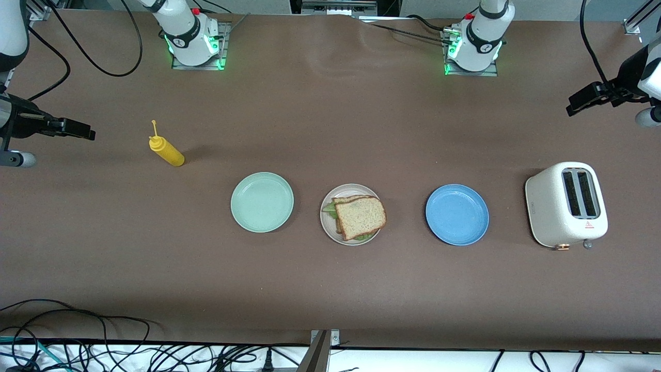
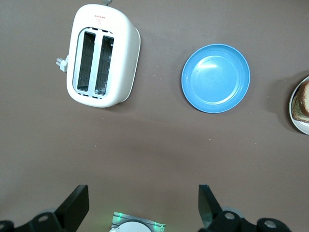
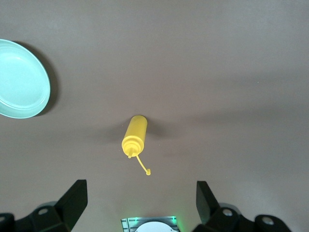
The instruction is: Make sandwich on beige plate with both arms
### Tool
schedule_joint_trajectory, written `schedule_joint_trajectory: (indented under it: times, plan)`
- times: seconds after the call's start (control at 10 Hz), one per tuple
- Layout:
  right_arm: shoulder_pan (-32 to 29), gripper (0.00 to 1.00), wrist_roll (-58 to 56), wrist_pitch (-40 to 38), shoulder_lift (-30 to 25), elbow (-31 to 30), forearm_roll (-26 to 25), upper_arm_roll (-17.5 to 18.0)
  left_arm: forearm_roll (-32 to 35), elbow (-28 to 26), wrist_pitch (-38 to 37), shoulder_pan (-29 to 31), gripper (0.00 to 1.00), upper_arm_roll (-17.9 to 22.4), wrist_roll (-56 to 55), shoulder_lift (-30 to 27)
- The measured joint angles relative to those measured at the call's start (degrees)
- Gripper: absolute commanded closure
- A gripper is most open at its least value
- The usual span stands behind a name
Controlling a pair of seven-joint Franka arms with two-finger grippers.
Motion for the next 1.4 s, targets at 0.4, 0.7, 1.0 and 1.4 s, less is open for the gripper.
schedule_joint_trajectory:
  times: [0.4,0.7,1.0,1.4]
  plan:
    - [-0.95,0.0,-0.03,-0.05,-0.04,0.21,0.0,-0.25,-0.14,0.1,-2.1,-0.37,0.0,-0.82,0.05,-0.01]
    - [-0.95,0.0,-0.03,-0.05,-0.04,0.23,0.0,-0.23,-1.02,0.67,-2.1,-0.36,0.0,-0.75,0.05,-0.01]
    - [-0.93,0.0,-0.03,-0.05,-0.04,0.26,0.0,-0.2,-2.68,0.69,-2.1,-0.11,0.0,-0.45,0.05,-0.01]
    - [-0.78,0.0,-0.03,-0.73,-0.04,1.21,-0.43,0.03,-2.71,0.69,-2.1,-0.1,0.0,-0.44,0.05,-0.01]
